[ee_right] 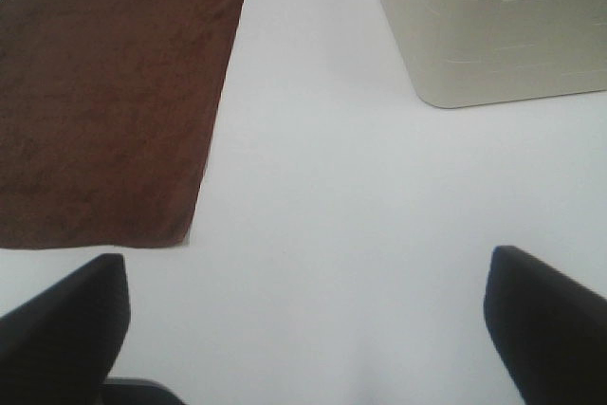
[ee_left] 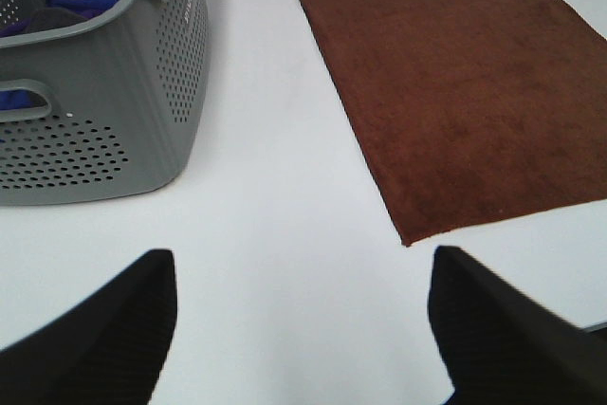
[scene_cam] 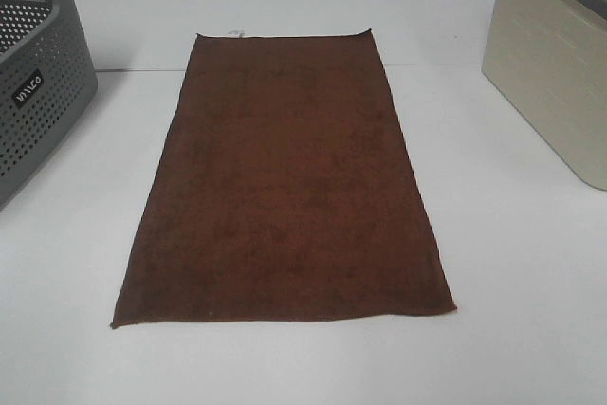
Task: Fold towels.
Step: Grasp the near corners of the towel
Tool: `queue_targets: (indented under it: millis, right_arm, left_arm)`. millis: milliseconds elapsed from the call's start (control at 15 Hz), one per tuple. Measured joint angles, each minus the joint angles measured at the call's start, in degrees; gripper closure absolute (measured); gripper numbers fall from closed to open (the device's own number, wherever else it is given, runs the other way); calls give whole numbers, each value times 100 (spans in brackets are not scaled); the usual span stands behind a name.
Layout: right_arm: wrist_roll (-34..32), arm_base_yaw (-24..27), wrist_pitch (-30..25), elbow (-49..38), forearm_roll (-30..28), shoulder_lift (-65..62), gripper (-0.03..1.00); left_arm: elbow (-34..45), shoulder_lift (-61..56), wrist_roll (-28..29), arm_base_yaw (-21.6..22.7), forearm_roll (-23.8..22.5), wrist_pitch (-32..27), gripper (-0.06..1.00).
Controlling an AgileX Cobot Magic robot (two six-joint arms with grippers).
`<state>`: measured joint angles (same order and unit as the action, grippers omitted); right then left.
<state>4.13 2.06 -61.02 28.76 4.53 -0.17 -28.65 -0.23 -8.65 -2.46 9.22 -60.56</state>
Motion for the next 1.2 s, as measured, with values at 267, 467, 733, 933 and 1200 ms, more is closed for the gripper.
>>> queue_targets:
  millis: [267,467,733,933,1200]
  right_arm:
    - [0,0,0,0,0,0,2]
    - [0,0,0,0,0,0,2]
    - [0,0,0,0,0,0,2]
    - [0,0,0,0,0,0,2]
    - [0,0,0,0,0,0,2]
  left_arm:
    - [0,0,0,0,0,0,24]
    - [0,0,0,0,0,0,24]
    - [0,0,0,0,0,0,24]
    - [0,0,0,0,0,0,24]
    - [0,0,0,0,0,0,24]
